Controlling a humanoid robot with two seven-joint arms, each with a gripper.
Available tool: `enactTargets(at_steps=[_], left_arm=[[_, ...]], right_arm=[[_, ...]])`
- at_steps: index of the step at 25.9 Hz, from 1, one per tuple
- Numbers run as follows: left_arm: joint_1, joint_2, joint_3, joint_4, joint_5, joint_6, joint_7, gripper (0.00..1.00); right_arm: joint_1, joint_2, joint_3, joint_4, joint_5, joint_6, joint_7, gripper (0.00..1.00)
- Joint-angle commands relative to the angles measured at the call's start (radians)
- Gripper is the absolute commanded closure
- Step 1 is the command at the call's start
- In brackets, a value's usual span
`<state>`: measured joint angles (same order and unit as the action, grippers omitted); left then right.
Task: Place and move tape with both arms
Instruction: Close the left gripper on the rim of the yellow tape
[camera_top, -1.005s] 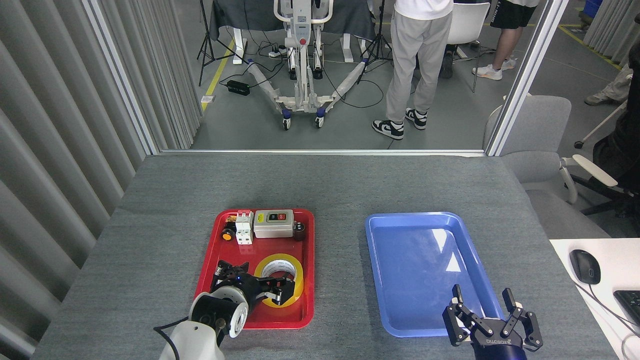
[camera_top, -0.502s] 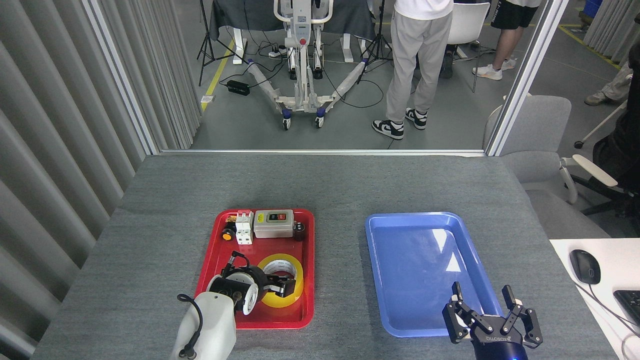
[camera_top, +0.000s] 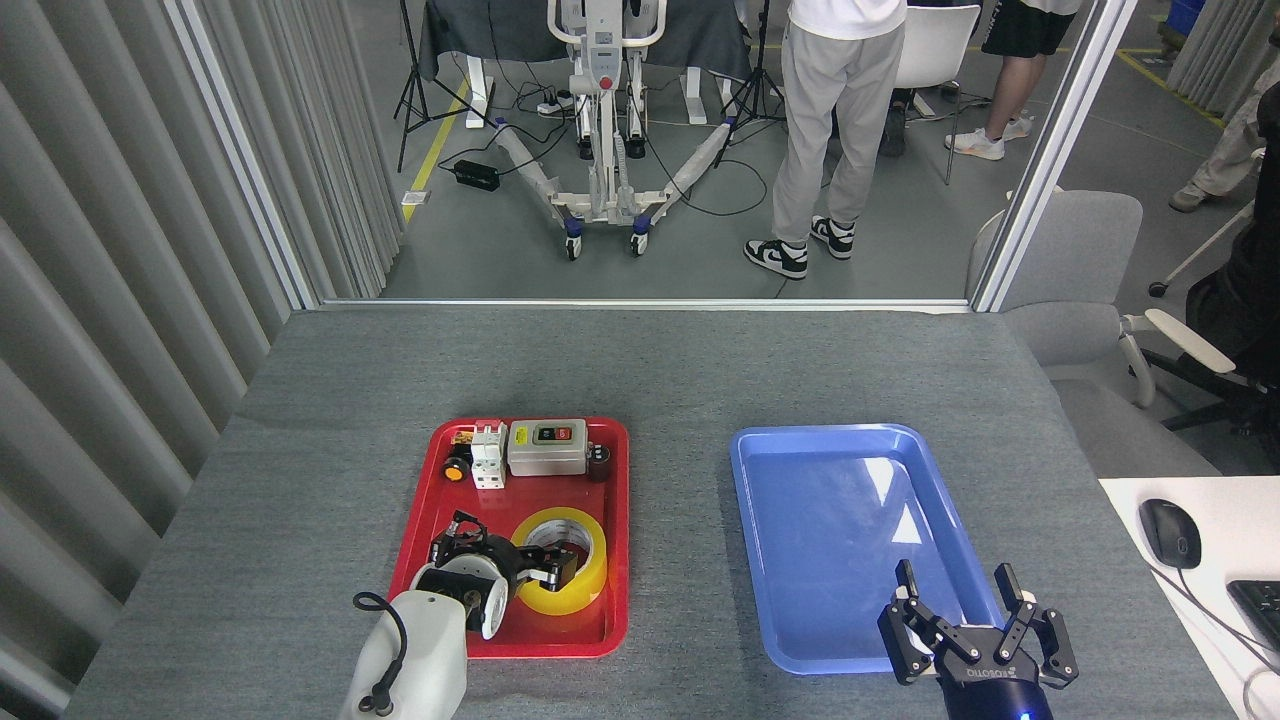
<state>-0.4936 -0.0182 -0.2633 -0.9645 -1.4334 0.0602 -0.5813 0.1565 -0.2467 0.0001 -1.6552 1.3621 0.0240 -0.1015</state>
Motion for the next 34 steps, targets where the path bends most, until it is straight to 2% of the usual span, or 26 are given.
enactTargets(at_steps=[1, 6, 12, 15, 17, 19, 25, 34], left_arm=[[0.0, 0.004, -0.001, 0.007, -0.002, 0.004, 0.012, 0.11], [0.0, 0.012, -0.004, 0.006, -0.002, -0.023, 0.012, 0.18], [0.001, 0.021, -0.017, 0.003, -0.005, -0.04, 0.009, 0.39], [0.001, 0.021, -0.017, 0.001, -0.01, -0.053, 0.006, 0.43], [0.001, 0.023, -0.017, 0.0, -0.01, -0.059, 0.006, 0.49], [0.001, 0.026, -0.017, -0.002, -0.01, -0.06, 0.006, 0.5], [0.003, 0.029, -0.017, -0.002, -0.01, -0.071, 0.006, 0.63], [0.017, 0.034, -0.01, -0.051, -0.004, -0.074, 0.008, 0.72]], right_arm=[[-0.011, -0.005, 0.003, 0.0, 0.0, -0.004, -0.001, 0.0], [-0.014, 0.0, 0.003, 0.0, -0.001, -0.003, -0.001, 0.0], [-0.014, 0.0, 0.003, 0.002, -0.001, 0.005, -0.006, 0.0], [-0.011, 0.003, 0.003, 0.0, -0.001, 0.007, -0.01, 0.0], [-0.009, 0.0, 0.003, 0.0, -0.001, 0.01, -0.009, 0.0], [-0.009, -0.002, 0.003, 0.0, -0.001, 0.02, -0.006, 0.0], [-0.003, 0.001, 0.005, 0.0, -0.001, 0.02, -0.003, 0.0], [-0.002, 0.0, 0.005, 0.0, -0.001, 0.017, -0.001, 0.0]])
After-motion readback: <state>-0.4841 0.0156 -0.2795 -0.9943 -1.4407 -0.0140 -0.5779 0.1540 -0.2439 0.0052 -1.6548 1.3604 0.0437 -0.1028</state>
